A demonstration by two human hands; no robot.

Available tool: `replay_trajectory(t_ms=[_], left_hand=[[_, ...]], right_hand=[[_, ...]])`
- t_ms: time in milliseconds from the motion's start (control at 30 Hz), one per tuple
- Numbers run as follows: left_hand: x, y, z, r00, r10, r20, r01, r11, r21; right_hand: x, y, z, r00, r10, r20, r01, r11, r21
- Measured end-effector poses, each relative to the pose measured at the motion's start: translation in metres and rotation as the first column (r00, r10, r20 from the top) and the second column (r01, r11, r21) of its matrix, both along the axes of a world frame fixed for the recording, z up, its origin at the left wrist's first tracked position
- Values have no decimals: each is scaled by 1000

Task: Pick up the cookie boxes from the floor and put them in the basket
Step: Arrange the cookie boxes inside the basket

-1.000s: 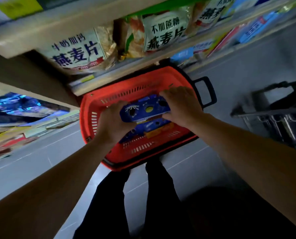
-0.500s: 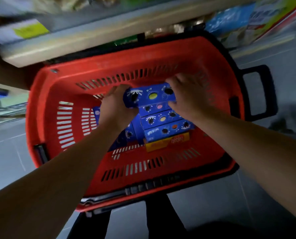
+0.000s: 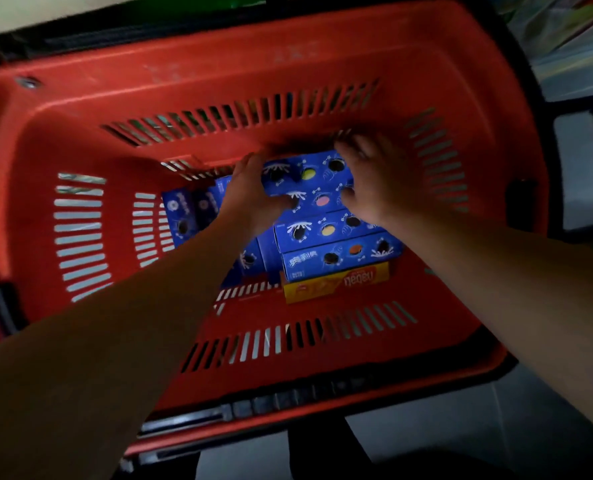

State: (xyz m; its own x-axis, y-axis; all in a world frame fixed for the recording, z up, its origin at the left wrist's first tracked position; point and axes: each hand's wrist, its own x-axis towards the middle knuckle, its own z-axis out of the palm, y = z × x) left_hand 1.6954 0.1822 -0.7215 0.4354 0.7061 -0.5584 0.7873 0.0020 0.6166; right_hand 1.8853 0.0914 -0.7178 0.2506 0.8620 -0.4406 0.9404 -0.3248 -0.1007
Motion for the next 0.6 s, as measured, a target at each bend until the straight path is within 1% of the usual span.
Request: replay_trajectory(t_ms=[100,133,233,300,367,467,600], left_hand=[[-10,4,15,997,73,40,-70,995,-71],[-13,5,20,995,91,30,-87,992,-93],[-26,4,53,987,159,35,-154,982,-109],[-38,-4,92,991,135,13,-134,989,-55],[-50,-13,135,996,87,-3,-87,996,-13],[-77,-34,208,996,46,-82,-43,998,45],[-120,-60,315,986,118,-117,-106,988,108]], right_hand=[[-6,1,17,997,-54,-47,52,997,-58],[-8,0,24,996,-64,-63,59,995,-76],[-23,-8,61,994,-69,-84,63,995,-73],[-38,-15,100,995,-46,-91,39,996,-75],[-52,-21,141,990,-47,-130,39,997,-63],[-79,-27,213,987,-4,-163,0,1000,-21],[-120,-28,309,977,138,-163,-135,990,30]])
